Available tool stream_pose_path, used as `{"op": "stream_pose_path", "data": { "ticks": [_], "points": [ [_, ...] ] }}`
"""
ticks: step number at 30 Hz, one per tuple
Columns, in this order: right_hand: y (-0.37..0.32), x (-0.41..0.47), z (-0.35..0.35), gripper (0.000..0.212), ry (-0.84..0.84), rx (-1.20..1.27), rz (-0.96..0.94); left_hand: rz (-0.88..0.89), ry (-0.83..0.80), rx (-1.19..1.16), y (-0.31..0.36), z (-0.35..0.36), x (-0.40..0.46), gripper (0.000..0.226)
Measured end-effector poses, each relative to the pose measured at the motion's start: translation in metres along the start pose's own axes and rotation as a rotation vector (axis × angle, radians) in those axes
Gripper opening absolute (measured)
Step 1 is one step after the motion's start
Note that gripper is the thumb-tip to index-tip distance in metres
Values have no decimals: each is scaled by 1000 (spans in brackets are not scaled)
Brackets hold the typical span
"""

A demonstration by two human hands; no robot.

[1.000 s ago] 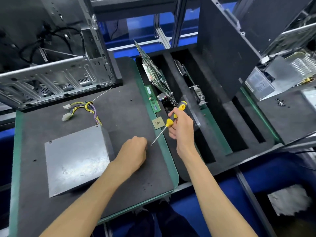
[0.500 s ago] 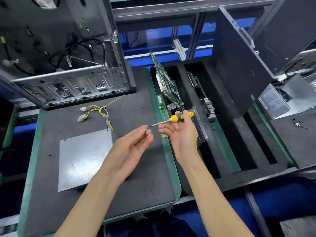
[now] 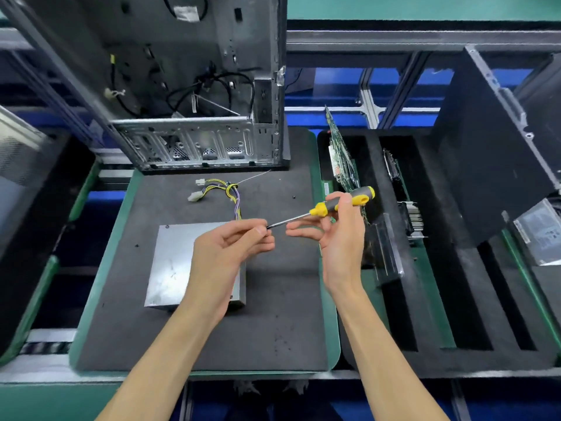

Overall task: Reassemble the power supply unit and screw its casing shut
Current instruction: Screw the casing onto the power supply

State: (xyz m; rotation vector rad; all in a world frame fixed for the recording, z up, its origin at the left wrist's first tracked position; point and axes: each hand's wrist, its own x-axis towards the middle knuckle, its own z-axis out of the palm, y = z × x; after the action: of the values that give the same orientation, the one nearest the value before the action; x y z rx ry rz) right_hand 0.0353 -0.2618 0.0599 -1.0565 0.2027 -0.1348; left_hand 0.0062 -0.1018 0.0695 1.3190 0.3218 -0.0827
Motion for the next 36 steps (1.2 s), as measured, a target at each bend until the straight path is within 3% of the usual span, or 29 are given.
{"op": "stream_pose_path", "data": {
  "ticks": [5,10,13,17,24,36],
  "points": [
    [6,-3,17,27,-8,41,14,248,30,258,10,-11,-1,17],
    [19,1,23,30,68,70,114,284,-46,446,10,-30,8,33],
    [23,7,25,24,47,-100,15,349,47,828,-5,-50,23,49],
    [27,15,38,23,-105,-326,-129,319,-37,1220,-30,-67,34,68],
    [42,29,64,16,-284,-615,-256,384,-22,1220,-49,-74,28,69],
    [56,43,73,13,-328,-782,-337,440,-40,1157,-55,-80,34,69]
  ]
}}
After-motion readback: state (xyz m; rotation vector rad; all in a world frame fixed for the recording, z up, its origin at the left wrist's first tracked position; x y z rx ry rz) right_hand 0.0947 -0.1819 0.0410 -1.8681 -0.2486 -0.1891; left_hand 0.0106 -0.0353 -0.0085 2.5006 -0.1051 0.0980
